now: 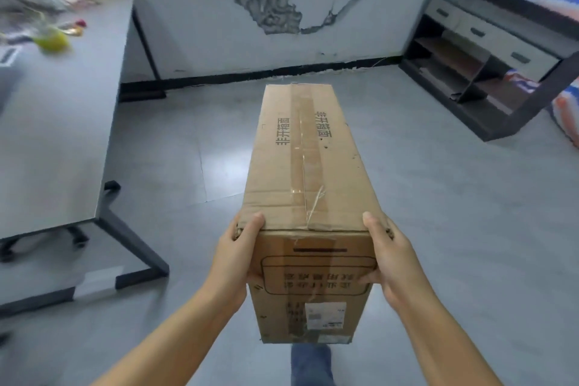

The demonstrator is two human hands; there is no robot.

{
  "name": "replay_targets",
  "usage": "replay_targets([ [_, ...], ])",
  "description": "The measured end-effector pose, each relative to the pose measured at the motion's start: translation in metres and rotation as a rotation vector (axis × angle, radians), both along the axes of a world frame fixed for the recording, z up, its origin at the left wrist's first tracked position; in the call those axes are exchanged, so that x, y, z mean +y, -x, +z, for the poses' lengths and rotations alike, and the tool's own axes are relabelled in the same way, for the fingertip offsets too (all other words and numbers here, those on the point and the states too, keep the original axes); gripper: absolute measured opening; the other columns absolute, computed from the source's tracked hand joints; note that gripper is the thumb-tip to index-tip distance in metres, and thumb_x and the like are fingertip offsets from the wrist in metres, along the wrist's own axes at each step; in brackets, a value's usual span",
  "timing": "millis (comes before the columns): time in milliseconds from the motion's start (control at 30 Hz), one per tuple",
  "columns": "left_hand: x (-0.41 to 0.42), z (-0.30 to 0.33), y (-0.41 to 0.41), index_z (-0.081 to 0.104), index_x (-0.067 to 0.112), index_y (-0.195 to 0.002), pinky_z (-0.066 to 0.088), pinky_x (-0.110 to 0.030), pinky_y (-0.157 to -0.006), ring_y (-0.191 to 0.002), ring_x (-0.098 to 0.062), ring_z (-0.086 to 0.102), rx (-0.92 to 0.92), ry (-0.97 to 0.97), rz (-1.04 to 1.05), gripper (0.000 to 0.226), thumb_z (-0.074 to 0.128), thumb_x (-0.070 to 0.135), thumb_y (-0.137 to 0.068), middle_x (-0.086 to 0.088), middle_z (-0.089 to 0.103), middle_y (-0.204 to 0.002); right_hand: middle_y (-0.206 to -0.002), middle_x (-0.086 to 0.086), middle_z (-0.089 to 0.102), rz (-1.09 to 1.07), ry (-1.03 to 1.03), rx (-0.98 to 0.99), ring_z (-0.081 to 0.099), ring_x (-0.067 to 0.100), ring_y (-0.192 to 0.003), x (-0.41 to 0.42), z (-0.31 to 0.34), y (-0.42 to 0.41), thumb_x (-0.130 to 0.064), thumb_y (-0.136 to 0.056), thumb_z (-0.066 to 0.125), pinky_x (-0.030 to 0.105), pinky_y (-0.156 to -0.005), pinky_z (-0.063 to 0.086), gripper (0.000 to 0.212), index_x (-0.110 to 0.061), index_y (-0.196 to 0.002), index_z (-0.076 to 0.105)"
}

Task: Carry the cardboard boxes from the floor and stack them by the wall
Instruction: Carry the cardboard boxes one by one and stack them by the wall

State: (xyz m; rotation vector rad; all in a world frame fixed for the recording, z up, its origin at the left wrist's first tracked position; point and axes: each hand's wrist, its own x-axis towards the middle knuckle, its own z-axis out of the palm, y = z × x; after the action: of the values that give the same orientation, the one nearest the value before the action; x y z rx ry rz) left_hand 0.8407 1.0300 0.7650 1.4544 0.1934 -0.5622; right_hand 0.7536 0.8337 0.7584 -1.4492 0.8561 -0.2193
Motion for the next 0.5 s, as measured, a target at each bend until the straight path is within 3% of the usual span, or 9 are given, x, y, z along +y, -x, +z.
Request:
replay_targets([
  [133,-0.014,-0.008,-0.07,0.062,0.037,-0.1,0.057,-0.05,-0.075,-0.061,0.012,0.061,0.003,-0.004,0.1,0.012,0.052,0.035,-0.095,0.03,0.067,-0.072,-0.092,-0.007,0.073,0.111,0.013,0.011,0.071,0.014,-0.08,-0.02,-0.005,-0.089,-0.049,-0.095,0.046,0.046,-0.061,0.059,0.032,-0.037,-0.122,0.056],
  [233,-0.031,-0.016,-0.128,0.063,0.036,-0.098,0.057,-0.045,-0.067,-0.06,0.01,0.062,0.008,-0.003,0.173,0.011,0.053,0.034,-0.094,0.028,0.067,-0.072,-0.099,-0.007,0.071,0.177,-0.008,0.01,0.069,0.013,-0.085,-0.039,-0.01,-0.158,-0.05,-0.094,0.045,0.041,-0.056,0.058,0.027,-0.041,-0.116,0.058],
  [367,-0.056,-0.007,-0.212,0.064,0.036,-0.097,0.056,-0.039,-0.057,-0.06,0.009,0.063,0.011,-0.017,0.242,0.012,0.053,0.033,-0.095,0.026,0.068,-0.072,-0.101,-0.007,0.07,0.261,-0.008,0.042,0.068,0.015,-0.088,-0.067,-0.004,-0.254,-0.052,-0.094,0.044,0.046,-0.059,0.059,0.029,-0.041,-0.117,0.058],
  [500,-0.064,0.001,-0.287,0.064,0.036,-0.096,0.054,-0.064,-0.063,-0.056,0.007,0.063,0.062,-0.021,0.333,0.011,0.053,0.035,-0.094,0.026,0.067,-0.068,-0.107,-0.002,0.069,0.354,0.022,0.055,0.067,0.021,-0.094,-0.08,0.001,-0.35,-0.052,-0.094,0.044,0.052,-0.064,0.059,0.035,-0.036,-0.124,0.055],
])
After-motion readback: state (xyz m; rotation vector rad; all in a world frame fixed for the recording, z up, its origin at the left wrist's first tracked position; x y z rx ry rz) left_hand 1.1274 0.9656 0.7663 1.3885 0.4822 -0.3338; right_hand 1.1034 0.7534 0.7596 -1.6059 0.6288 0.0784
